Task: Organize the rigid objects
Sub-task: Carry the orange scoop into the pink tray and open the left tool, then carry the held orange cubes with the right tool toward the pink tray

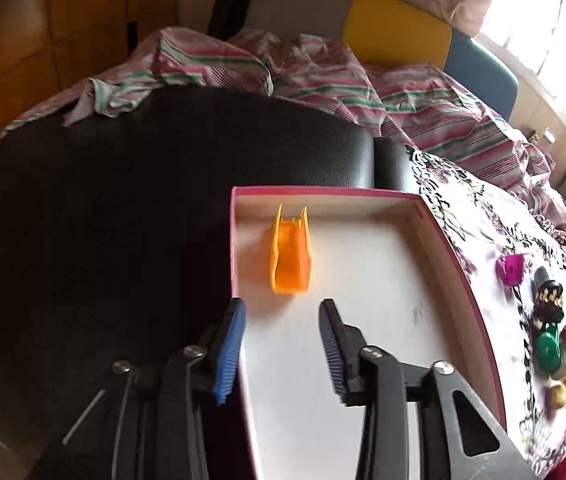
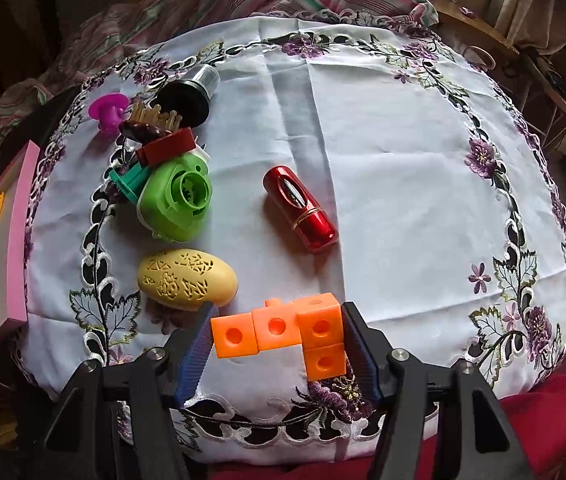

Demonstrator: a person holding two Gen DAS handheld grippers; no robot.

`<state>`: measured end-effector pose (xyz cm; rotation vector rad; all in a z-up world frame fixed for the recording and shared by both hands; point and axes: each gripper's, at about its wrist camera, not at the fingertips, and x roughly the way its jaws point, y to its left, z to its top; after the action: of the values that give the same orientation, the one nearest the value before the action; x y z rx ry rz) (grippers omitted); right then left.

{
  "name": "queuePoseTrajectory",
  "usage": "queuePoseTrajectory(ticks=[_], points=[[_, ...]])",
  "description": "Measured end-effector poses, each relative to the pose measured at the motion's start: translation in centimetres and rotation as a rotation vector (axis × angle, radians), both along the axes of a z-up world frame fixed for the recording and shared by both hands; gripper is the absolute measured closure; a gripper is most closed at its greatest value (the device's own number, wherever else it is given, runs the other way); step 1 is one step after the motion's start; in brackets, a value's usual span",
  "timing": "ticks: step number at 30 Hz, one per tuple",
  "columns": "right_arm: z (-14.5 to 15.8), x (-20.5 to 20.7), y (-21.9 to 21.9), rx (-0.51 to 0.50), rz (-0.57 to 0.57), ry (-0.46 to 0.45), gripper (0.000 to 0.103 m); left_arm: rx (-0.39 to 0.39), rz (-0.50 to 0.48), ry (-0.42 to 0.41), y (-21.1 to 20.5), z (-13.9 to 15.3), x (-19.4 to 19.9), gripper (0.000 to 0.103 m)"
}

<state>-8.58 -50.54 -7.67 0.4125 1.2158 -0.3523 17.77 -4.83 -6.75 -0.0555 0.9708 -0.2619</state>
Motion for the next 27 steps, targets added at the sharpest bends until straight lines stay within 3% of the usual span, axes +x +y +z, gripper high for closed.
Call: queuePoseTrajectory(ticks=[12,27], points=[[1.2,-1.2,-0.8,0.015,-0.067,-0.116,0.04,0.051,-0.008,-0.117,0.1,3.1,-10.2,0.044],[1.7,-1.6,-0.8,-0.016,-0.079,-0.152,0.04,0.064,-0.027,-0.176,-0.5,5.2,-13.6,0.039]])
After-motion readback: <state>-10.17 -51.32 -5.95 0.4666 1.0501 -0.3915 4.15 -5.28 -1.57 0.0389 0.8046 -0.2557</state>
